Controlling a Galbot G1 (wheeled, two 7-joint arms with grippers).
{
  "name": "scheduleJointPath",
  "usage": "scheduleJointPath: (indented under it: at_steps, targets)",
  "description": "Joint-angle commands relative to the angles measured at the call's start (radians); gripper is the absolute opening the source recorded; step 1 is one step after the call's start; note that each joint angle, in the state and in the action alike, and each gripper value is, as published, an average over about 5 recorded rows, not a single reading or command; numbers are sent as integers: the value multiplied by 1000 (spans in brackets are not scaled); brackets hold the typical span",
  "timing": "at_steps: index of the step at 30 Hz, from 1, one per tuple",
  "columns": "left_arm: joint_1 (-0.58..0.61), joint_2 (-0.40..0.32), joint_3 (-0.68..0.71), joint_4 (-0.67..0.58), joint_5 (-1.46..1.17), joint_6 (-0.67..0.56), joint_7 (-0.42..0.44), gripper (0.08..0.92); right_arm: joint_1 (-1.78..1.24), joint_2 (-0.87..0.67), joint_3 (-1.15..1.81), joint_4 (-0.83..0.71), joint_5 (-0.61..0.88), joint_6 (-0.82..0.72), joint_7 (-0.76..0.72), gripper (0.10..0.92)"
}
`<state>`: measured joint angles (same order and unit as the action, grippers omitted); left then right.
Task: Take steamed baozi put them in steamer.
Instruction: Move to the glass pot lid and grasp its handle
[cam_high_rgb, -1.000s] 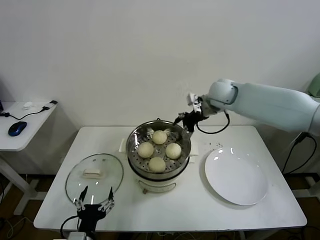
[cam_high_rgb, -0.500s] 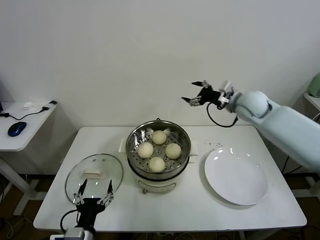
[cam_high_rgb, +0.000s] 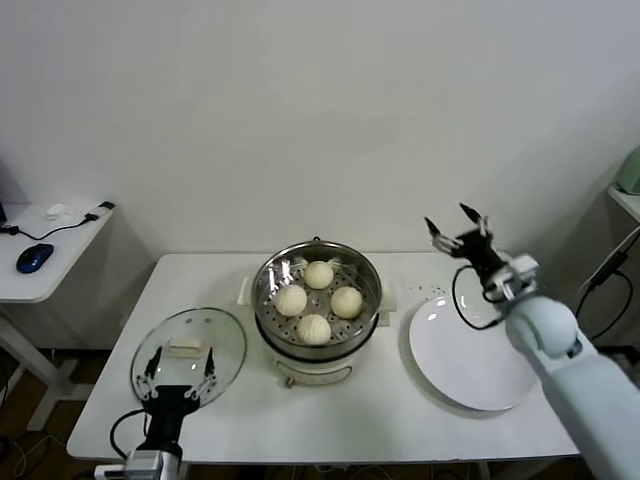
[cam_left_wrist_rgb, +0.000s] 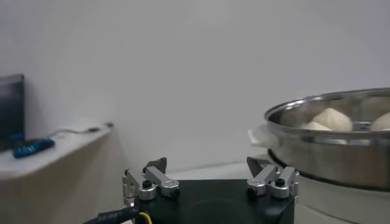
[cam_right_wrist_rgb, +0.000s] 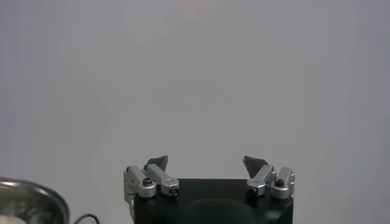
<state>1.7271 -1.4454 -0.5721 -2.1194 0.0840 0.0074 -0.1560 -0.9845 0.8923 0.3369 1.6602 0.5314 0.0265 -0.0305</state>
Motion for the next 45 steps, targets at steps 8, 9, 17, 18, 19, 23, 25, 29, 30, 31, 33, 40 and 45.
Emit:
scheduleJointPath:
  at_steps: [8,9,17,18,19,23,25,29,30,31,33,40,45]
  targets:
    - [0,91,-35,123,422,-73,-214,823,-505,321,252,18,-164,146,73,823]
    - [-2,103,-41,145,501,-75,-238,823,-510,306,238,16,-165,134,90,823]
    - [-55,219,-38,391,1026,-71,-354,823,-509,280,192,-7,-176,71,114,823]
    - [-69,230,-34,423,1067,-70,-361,823,-506,279,186,-8,-177,70,114,823]
    - [-85,240,-30,453,1103,-71,-366,823,-504,278,180,-9,-178,68,114,823]
    - [-154,268,-21,553,1156,-82,-367,823,-499,281,168,-2,-179,64,115,823]
    - [-192,273,-23,596,1170,-89,-363,823,-501,282,168,2,-179,62,116,823]
    - [-251,276,-23,645,1175,-81,-345,823,-508,282,175,9,-181,59,117,823]
    - [-264,276,-23,651,1174,-79,-339,823,-510,282,177,10,-182,58,117,823]
    - [-277,276,-21,657,1172,-75,-332,823,-511,282,179,12,-182,57,117,823]
    - [-297,275,-15,665,1167,-70,-320,823,-513,282,184,15,-182,56,117,823]
    - [-380,267,8,713,1162,-39,-289,823,-512,281,194,21,-189,54,117,823]
    - [-430,258,20,765,1180,-35,-291,823,-513,282,199,22,-190,53,115,823]
